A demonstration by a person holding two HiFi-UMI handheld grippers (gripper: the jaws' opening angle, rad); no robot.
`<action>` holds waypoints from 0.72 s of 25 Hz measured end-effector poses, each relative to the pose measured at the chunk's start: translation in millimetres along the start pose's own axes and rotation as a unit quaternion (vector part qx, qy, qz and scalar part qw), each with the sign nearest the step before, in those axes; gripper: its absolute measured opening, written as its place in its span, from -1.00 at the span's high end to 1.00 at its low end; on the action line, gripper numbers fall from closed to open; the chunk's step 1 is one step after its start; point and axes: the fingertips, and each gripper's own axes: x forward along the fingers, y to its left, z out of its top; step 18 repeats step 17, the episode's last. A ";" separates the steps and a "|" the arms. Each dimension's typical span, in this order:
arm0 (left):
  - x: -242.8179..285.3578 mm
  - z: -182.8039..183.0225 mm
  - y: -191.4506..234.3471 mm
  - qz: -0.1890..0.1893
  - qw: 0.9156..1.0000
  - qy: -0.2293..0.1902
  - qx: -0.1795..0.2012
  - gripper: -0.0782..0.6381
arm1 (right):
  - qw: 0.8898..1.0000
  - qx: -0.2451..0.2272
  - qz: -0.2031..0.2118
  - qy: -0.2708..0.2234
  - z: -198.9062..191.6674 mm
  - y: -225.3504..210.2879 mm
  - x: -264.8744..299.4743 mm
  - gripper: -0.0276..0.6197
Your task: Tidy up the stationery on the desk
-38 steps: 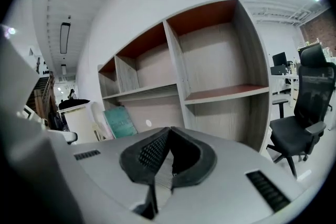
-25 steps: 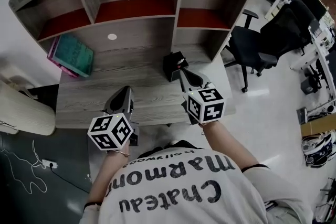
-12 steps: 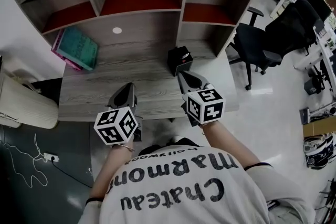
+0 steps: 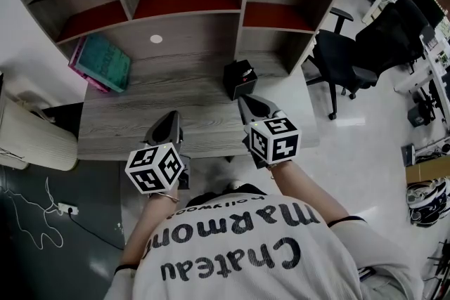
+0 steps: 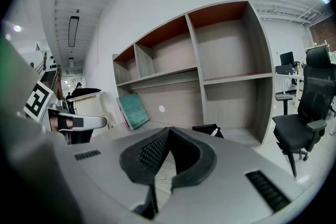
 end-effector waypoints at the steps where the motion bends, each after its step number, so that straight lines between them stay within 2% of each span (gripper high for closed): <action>1: 0.4 0.0 -0.3 0.000 1.000 0.001 0.000 0.74 | 1.000 0.000 0.000 0.001 0.0 -0.4 -0.1 0.88; 18: 3.9 1.4 3.3 -0.002 1.000 0.001 -0.007 0.74 | 1.000 -0.004 0.004 0.009 -0.6 1.5 7.2 0.88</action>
